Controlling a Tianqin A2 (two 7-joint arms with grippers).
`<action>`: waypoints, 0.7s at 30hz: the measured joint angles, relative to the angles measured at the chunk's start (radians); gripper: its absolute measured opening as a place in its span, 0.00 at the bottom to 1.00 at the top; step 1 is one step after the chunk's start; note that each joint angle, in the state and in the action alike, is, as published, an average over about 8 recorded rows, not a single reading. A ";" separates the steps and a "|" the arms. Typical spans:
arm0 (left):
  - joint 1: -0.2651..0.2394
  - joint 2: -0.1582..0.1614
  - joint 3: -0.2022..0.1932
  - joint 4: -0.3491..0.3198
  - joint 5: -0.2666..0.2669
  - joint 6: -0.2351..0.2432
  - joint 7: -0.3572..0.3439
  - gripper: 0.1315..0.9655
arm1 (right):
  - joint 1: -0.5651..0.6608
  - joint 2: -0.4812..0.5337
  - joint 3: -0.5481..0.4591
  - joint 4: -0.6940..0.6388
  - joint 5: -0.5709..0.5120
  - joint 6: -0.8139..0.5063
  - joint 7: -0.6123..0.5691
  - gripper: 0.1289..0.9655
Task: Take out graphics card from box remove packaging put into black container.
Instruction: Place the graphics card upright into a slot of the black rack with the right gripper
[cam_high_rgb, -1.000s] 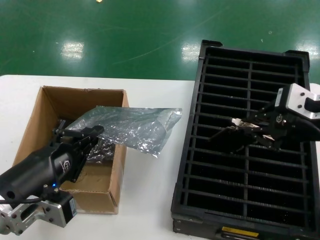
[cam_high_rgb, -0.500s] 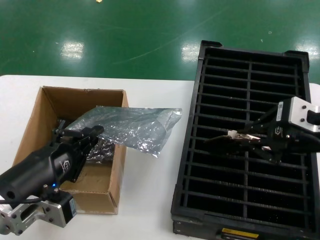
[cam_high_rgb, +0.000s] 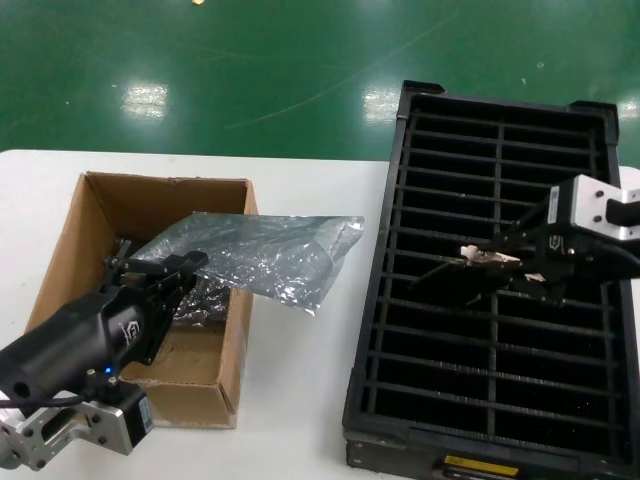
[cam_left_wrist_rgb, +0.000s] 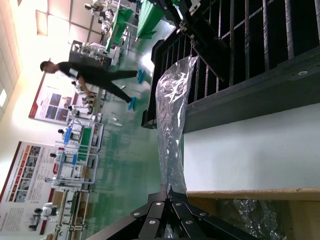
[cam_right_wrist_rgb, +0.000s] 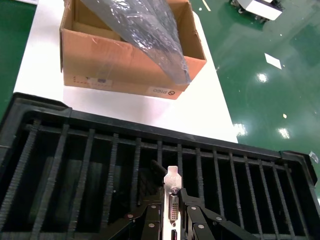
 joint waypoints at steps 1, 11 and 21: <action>0.000 0.000 0.000 0.000 0.000 0.000 0.000 0.01 | 0.006 -0.003 -0.002 -0.008 -0.001 0.000 -0.006 0.07; 0.000 0.000 0.000 0.000 0.000 0.000 0.000 0.01 | 0.024 -0.033 -0.023 -0.035 -0.022 0.026 -0.040 0.07; 0.000 0.000 0.000 0.000 0.000 0.000 0.000 0.01 | 0.019 -0.065 -0.031 -0.041 -0.057 0.074 -0.054 0.10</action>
